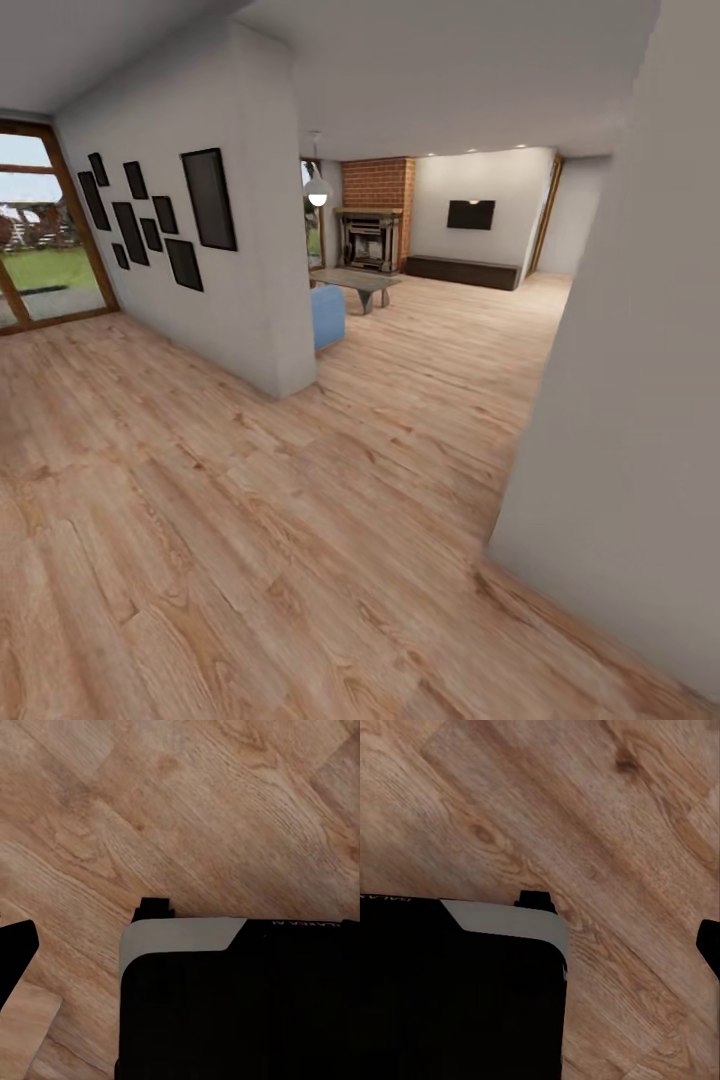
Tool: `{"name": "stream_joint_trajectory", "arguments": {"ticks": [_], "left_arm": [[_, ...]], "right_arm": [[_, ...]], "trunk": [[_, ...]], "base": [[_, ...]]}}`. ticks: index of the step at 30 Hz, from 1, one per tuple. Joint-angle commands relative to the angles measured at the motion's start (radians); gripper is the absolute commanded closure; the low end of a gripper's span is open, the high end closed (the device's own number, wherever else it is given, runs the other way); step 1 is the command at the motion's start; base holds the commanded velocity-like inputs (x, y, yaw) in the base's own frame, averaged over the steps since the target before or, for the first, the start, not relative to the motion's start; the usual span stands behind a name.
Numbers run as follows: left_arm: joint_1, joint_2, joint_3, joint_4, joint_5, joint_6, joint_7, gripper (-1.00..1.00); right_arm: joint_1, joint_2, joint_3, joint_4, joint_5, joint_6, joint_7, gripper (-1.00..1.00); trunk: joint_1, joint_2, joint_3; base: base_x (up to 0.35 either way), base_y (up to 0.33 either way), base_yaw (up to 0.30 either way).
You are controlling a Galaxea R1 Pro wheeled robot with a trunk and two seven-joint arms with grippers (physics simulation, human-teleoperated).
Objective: Move the two storage containers from the living room to the garage. In the garage, place one container on the floor and stack the other container on top of it (either order is fine).
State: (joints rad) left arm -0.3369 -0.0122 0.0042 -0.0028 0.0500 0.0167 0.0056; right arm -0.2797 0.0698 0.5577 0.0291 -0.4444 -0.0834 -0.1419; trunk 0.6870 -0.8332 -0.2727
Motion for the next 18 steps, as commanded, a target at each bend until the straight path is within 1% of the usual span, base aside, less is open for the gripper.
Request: {"name": "stream_joint_trajectory", "arguments": {"ticks": [1, 5, 18], "left_arm": [[-0.001, 0.0, 0.0, 0.0, 0.005, 0.002, 0.001, -1.0], [-0.001, 0.0, -0.001, 0.0, 0.005, 0.002, 0.001, -1.0], [-0.001, 0.0, 0.0, 0.0, 0.005, 0.002, 0.001, -1.0]], "right_arm": [[-0.001, 0.001, 0.008, 0.003, -0.01, -0.006, -0.001, -1.0], [-0.001, 0.0, 0.008, 0.003, -0.01, -0.007, -0.001, -1.0], [-0.001, 0.0, 0.008, 0.003, -0.01, -0.007, -0.001, -1.0]], "trunk": [[0.001, -0.001, -0.001], [0.001, -0.001, -0.001], [0.001, -0.001, -0.001]], "base": [[0.316, 0.0, 0.175], [0.316, 0.0, 0.071], [0.316, 0.0, 0.003]]}}
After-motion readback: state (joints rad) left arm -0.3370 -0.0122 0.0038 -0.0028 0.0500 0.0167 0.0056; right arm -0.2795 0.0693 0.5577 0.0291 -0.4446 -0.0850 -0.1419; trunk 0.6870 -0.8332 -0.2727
